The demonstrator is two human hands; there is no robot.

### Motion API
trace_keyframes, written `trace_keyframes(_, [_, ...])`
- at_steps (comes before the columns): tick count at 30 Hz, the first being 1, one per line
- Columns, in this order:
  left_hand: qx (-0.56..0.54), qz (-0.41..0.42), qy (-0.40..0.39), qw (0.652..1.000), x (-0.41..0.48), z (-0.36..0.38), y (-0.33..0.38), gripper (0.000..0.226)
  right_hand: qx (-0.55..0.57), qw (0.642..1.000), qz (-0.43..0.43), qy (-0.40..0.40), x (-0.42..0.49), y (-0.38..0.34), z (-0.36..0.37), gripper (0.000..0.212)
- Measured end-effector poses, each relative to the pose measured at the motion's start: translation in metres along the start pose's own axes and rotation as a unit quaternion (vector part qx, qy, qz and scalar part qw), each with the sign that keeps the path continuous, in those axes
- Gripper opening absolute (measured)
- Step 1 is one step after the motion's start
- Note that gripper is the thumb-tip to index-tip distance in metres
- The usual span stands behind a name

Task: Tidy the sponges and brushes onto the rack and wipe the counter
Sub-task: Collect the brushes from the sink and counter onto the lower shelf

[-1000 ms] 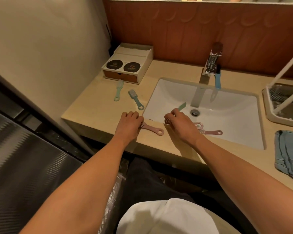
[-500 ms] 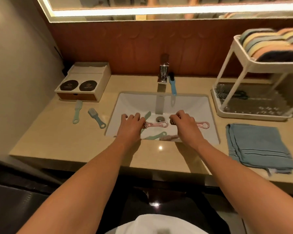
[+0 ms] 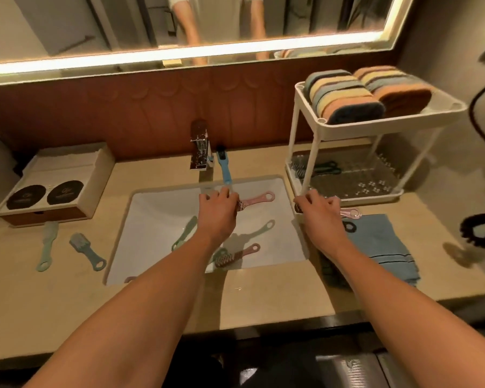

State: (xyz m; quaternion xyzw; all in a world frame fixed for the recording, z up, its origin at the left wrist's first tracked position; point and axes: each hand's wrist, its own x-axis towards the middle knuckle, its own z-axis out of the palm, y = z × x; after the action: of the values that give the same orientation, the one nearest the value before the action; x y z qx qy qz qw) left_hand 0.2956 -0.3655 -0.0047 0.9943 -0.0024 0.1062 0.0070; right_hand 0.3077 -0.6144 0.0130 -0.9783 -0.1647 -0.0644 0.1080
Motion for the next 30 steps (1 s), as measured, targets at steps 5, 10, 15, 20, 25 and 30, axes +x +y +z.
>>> trace_keyframes(5, [-0.028, 0.045, -0.002, 0.999, 0.037, 0.009, 0.033, 0.015, -0.009, 1.000, 0.029, 0.003, 0.017, 0.030, -0.005, 0.045])
trace_keyframes(10, [-0.059, 0.081, -0.003, 0.995, 0.078, 0.014, 0.066, 0.015, -0.035, 0.998, 0.040, 0.021, 0.039, 0.062, 0.000, 0.058])
trace_keyframes(15, [-0.070, 0.110, -0.001, 0.992, 0.117, 0.019, 0.092, 0.017, -0.071, 0.996, 0.045, -0.014, 0.067, 0.080, 0.006, 0.037])
trace_keyframes(20, [-0.098, 0.115, -0.034, 0.988, 0.140, 0.034, 0.114, 0.016, -0.078, 0.992, 0.054, -0.084, 0.089, 0.087, 0.015, 0.035])
trace_keyframes(25, [-0.113, 0.112, -0.045, 0.986, 0.151, 0.048, 0.134, 0.023, -0.022, 0.995, 0.044, -0.086, 0.100, 0.096, 0.028, 0.077])
trace_keyframes(30, [-0.191, 0.106, -0.047, 0.975, 0.164, 0.044, 0.138, 0.013, 0.023, 0.997, 0.037, -0.072, 0.110, 0.104, 0.043, 0.082])
